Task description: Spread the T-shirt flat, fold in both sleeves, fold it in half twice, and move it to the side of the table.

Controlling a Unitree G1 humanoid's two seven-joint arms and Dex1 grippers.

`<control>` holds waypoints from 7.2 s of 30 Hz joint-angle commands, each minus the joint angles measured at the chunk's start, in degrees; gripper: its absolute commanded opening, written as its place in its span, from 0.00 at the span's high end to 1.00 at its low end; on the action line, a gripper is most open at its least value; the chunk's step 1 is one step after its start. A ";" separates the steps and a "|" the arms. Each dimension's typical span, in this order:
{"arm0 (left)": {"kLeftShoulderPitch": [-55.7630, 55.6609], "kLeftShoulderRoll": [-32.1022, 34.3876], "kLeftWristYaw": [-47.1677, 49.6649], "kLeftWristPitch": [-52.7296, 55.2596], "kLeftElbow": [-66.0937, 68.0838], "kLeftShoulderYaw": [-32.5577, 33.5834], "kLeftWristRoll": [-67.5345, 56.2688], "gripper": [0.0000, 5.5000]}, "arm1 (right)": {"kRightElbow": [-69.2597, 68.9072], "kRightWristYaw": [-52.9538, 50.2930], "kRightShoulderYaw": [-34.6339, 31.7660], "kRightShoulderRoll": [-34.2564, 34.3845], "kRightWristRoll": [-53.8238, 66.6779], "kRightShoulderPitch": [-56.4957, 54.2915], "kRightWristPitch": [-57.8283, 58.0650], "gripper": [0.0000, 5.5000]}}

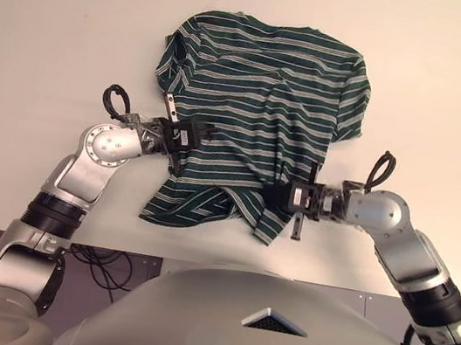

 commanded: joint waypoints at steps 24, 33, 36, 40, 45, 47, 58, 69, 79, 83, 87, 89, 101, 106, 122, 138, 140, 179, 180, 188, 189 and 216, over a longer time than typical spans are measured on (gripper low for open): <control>4.25 4.62 -11.10 8.47 -11.41 3.58 -19.15 0.99 | 5.18 0.02 -22.19 4.40 31.72 -6.71 6.26 1.00; -10.28 -6.91 1.13 20.78 2.31 8.04 -20.24 0.93 | 29.14 -17.44 -19.60 21.95 17.15 -14.13 -4.15 1.00; -12.91 -7.00 3.72 21.15 8.90 8.25 -17.11 0.85 | 39.17 -24.03 -15.69 25.04 6.94 -15.24 -10.37 1.00; -14.09 -4.03 4.75 18.49 17.64 7.27 -10.99 0.79 | 46.27 -31.26 -12.78 26.02 -2.74 -16.72 -14.39 1.00; -13.76 1.07 5.43 12.71 28.46 7.38 -5.18 0.79 | 54.43 -44.24 -9.11 25.85 -16.59 -20.51 -16.30 1.00; -13.69 1.94 4.85 11.36 30.99 6.79 -4.11 0.79 | 54.24 -45.30 -10.75 26.73 -15.64 -21.00 -16.83 1.00; -21.49 2.75 4.01 -0.80 41.52 8.33 -3.11 0.79 | 59.88 -40.38 -8.80 28.36 -15.06 -21.71 -14.68 1.00; -14.29 -1.90 4.77 -2.90 20.41 14.83 -11.27 0.79 | 49.89 -34.02 -14.49 30.79 -2.53 -19.36 -21.13 1.00; 7.50 2.57 -12.13 9.19 -11.09 5.74 -19.43 0.79 | 21.77 -24.29 -18.28 25.16 8.19 -6.79 -9.92 1.00; 13.40 8.41 -19.96 7.79 -14.02 2.17 -18.26 0.79 | 9.27 -13.54 -15.56 14.39 9.71 4.72 -6.88 1.00; 12.46 8.66 -20.38 8.62 -13.05 2.25 -17.73 0.79 | 4.51 -5.70 -13.61 5.01 7.18 12.14 -8.37 1.00; 11.95 9.19 -21.75 8.79 -13.38 1.98 -18.31 0.79 | 1.87 -2.87 -14.17 1.02 7.58 15.56 -9.00 1.00; 15.26 17.89 -27.02 2.42 -12.06 -1.70 -9.96 0.99 | -3.55 -0.95 -19.77 -6.25 5.83 23.20 -9.44 1.00; 16.35 22.60 -26.24 0.75 -8.23 -1.64 -6.37 0.99 | -1.68 -0.68 -19.01 -9.19 0.11 24.89 -9.43 1.00; 17.11 24.94 -25.96 0.68 -6.96 -0.23 -10.26 0.99 | -2.14 2.14 -19.60 -12.49 3.07 28.21 -10.57 1.00; 14.53 19.58 -27.67 7.70 -7.30 12.92 -33.48 0.89 | -3.26 -2.75 -25.01 -3.76 14.89 23.39 -14.45 1.00; 12.48 16.31 -25.42 11.64 -6.58 17.09 -39.71 0.89 | -3.79 -3.81 -26.89 -2.11 17.73 22.82 -14.84 1.00; -9.70 2.08 -11.50 35.06 19.17 12.69 -24.24 0.68 | 8.79 -13.84 -16.89 18.11 14.87 9.72 -15.14 1.00; -9.86 1.83 -11.65 34.89 19.46 12.62 -24.13 0.71 | 8.91 -13.86 -16.82 18.12 14.67 9.64 -15.15 1.00; -10.48 0.69 -12.38 33.63 20.54 13.22 -24.41 0.92 | 10.85 -16.88 -15.16 19.00 8.86 8.20 -16.16 1.00; -10.60 0.66 -12.58 33.60 20.56 13.20 -24.45 0.94 | 11.43 -17.96 -14.48 19.14 6.74 7.82 -16.54 1.00; -19.03 -2.41 -16.64 38.59 20.33 20.54 -31.44 0.99 | 19.25 -23.18 -4.07 14.33 -18.96 2.83 -10.50 1.00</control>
